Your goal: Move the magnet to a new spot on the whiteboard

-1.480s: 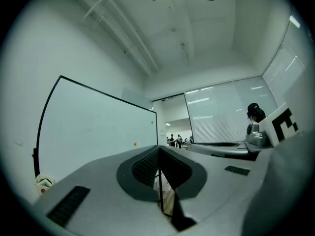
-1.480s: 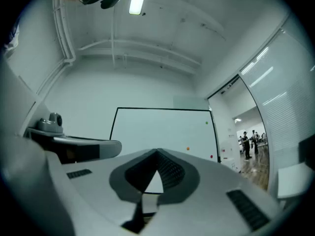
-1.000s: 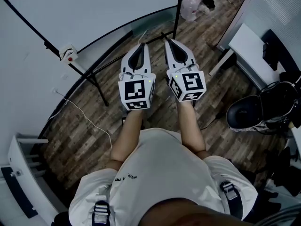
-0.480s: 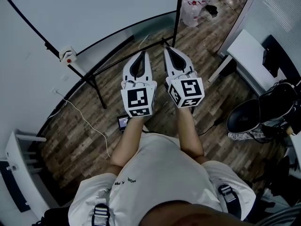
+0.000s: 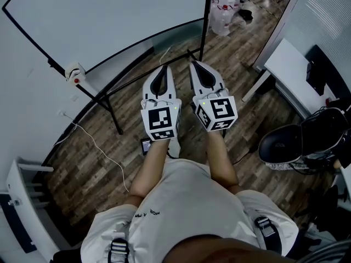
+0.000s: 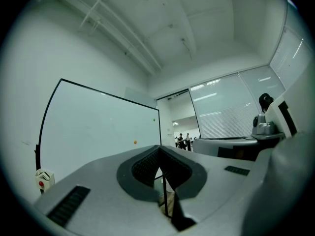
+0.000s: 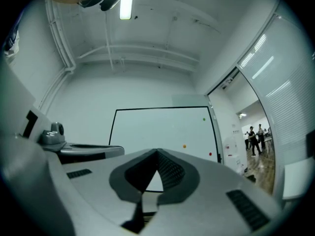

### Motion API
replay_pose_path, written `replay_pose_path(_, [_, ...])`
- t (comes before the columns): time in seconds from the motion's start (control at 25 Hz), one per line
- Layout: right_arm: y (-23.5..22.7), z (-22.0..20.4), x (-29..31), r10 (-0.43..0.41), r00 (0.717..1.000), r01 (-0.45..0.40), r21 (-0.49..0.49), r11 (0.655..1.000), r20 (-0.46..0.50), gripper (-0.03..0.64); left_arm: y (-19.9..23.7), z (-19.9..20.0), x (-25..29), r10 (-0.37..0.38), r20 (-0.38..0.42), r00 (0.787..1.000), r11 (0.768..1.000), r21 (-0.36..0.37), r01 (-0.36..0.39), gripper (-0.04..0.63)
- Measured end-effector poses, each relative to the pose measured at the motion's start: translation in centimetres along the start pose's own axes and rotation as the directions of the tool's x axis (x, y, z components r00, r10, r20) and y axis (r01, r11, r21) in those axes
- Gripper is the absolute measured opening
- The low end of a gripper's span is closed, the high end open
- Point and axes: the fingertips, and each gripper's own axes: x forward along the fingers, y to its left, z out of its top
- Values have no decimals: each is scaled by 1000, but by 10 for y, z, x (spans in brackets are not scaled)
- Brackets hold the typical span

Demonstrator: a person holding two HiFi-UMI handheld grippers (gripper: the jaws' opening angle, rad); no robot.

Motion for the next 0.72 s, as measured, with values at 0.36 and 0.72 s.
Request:
replay_pose_path(0.36, [-41, -17, 78, -12, 1000, 12, -15, 1000, -16, 14, 27, -23, 85, -15, -22, 1000, 999, -29, 14, 3])
replay_pose_path(0.72, [-93, -21, 179, -42, 999, 41, -20, 999, -12, 14, 68, -23, 199, -19, 1, 1000, 999, -28, 19, 3])
